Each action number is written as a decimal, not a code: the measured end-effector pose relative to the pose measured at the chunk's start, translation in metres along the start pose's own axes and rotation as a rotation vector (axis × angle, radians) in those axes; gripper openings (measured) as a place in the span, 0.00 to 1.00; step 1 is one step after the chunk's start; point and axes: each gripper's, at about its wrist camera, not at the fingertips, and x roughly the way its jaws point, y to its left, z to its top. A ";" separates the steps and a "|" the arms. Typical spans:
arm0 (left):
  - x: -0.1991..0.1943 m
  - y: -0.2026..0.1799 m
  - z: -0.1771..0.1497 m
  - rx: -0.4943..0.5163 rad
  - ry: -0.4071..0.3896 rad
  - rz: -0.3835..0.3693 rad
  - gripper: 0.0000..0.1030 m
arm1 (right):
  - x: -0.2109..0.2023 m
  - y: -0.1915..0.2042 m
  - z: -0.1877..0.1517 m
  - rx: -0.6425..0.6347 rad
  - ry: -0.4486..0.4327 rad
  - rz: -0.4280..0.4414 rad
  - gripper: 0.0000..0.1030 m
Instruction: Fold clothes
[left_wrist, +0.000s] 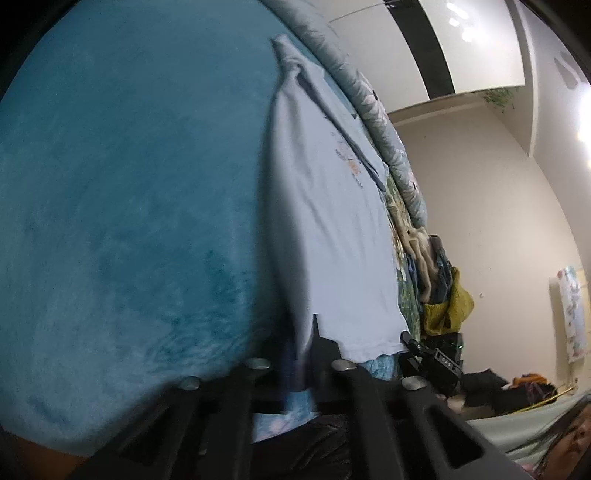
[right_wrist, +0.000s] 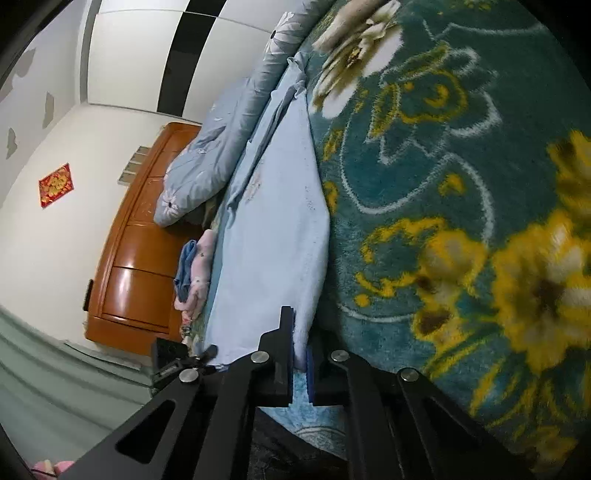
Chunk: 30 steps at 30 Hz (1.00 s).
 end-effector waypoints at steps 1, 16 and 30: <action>-0.002 0.003 0.000 -0.020 -0.007 -0.039 0.04 | -0.002 0.001 0.000 0.000 -0.006 0.030 0.04; -0.013 -0.054 0.108 0.022 -0.110 -0.296 0.04 | -0.004 0.034 0.074 0.070 -0.151 0.328 0.04; 0.064 -0.076 0.297 -0.012 -0.184 -0.053 0.04 | 0.077 0.060 0.262 0.028 -0.176 -0.002 0.04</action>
